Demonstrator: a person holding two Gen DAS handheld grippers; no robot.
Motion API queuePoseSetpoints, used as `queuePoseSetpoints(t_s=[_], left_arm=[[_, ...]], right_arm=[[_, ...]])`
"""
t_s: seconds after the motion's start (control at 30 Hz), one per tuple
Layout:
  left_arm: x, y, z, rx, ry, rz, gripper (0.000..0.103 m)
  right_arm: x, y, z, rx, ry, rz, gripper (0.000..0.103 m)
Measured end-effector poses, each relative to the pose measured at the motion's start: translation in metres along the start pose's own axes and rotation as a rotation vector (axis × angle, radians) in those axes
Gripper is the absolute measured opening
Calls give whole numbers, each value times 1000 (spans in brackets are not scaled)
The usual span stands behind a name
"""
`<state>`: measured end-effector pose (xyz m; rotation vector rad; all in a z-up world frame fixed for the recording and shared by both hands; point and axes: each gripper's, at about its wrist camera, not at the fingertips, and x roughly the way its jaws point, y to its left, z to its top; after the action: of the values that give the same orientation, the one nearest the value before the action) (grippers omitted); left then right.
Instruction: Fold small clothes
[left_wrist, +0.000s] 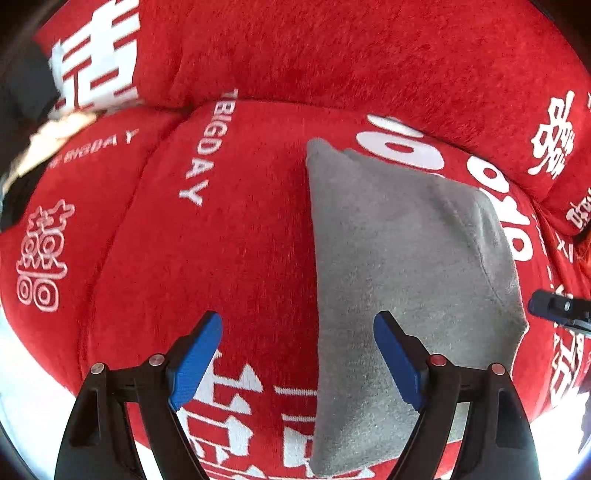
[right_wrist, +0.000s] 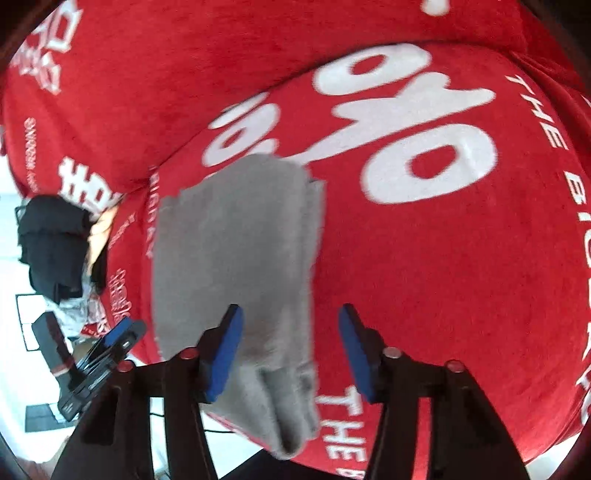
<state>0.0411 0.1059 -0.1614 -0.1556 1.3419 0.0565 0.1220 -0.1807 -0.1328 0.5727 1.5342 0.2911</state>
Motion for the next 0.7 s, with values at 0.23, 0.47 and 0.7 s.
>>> queuePoseSetpoints(t_s=[0.23, 0.47, 0.7], left_arm=[[-1, -1, 0, 4, 8, -13, 102], [1, -1, -4, -9, 29, -34, 103], [-1, -13, -14, 47, 82, -22, 103]], right_arm=[[29, 54, -16, -207, 4, -69, 36], [47, 21, -30, -220, -46, -177, 30], [40, 22, -39, -268, -62, -237, 30]])
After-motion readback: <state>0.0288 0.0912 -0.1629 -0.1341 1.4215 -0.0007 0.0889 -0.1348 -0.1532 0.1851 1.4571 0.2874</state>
